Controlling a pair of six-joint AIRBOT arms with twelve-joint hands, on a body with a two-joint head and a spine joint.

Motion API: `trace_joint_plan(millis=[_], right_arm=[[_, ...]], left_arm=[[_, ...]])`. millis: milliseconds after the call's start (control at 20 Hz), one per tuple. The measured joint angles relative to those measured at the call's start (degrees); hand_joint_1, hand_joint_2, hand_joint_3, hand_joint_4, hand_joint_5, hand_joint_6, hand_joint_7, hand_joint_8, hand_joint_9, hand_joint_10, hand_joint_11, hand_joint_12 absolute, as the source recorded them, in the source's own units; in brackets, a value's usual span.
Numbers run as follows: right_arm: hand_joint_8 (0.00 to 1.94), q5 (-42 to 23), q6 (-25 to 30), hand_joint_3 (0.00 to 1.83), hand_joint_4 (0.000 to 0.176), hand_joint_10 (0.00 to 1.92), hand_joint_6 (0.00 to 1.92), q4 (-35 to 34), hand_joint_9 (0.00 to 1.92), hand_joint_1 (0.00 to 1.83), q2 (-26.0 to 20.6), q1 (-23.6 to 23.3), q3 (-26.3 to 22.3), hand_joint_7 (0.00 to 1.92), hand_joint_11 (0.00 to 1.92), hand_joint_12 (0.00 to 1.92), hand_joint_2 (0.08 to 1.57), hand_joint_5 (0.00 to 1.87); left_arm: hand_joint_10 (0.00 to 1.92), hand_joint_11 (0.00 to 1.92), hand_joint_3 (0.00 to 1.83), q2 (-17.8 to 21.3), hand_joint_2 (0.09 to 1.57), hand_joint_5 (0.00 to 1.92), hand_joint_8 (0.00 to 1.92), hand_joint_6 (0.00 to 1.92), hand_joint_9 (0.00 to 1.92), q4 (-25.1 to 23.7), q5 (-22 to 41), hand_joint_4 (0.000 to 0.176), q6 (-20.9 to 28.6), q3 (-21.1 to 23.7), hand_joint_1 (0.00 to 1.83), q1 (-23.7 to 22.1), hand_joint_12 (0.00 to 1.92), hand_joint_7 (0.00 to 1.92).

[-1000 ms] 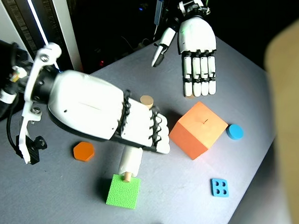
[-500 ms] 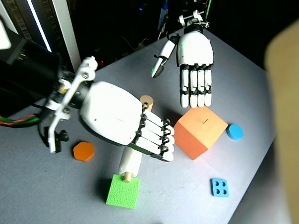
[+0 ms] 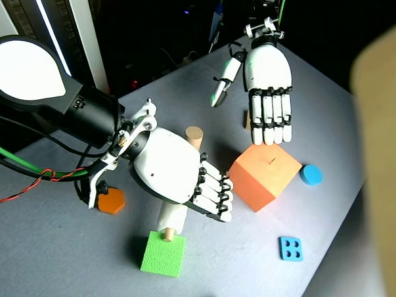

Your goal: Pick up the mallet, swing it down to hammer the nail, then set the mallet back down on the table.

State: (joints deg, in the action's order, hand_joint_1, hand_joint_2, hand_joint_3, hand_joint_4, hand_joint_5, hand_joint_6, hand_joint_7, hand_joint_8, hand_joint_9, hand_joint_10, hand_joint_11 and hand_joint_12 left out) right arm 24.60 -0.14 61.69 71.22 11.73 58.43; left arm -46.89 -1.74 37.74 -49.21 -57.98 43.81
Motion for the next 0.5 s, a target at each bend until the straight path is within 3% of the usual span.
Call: trace_joint_plan(millis=[500], right_arm=[[0.0,-0.68,-0.61,0.0,0.0,0.0,0.0,0.04,0.0,1.38,1.84,2.45,3.08,0.0,0.0,0.11,0.97,0.0]], left_arm=[[0.0,0.0,0.01,-1.6,1.21,0.04,0.0,0.01,0.0,0.0,0.13,0.0,0.0,-0.96,0.0,0.0,0.0,0.02]])
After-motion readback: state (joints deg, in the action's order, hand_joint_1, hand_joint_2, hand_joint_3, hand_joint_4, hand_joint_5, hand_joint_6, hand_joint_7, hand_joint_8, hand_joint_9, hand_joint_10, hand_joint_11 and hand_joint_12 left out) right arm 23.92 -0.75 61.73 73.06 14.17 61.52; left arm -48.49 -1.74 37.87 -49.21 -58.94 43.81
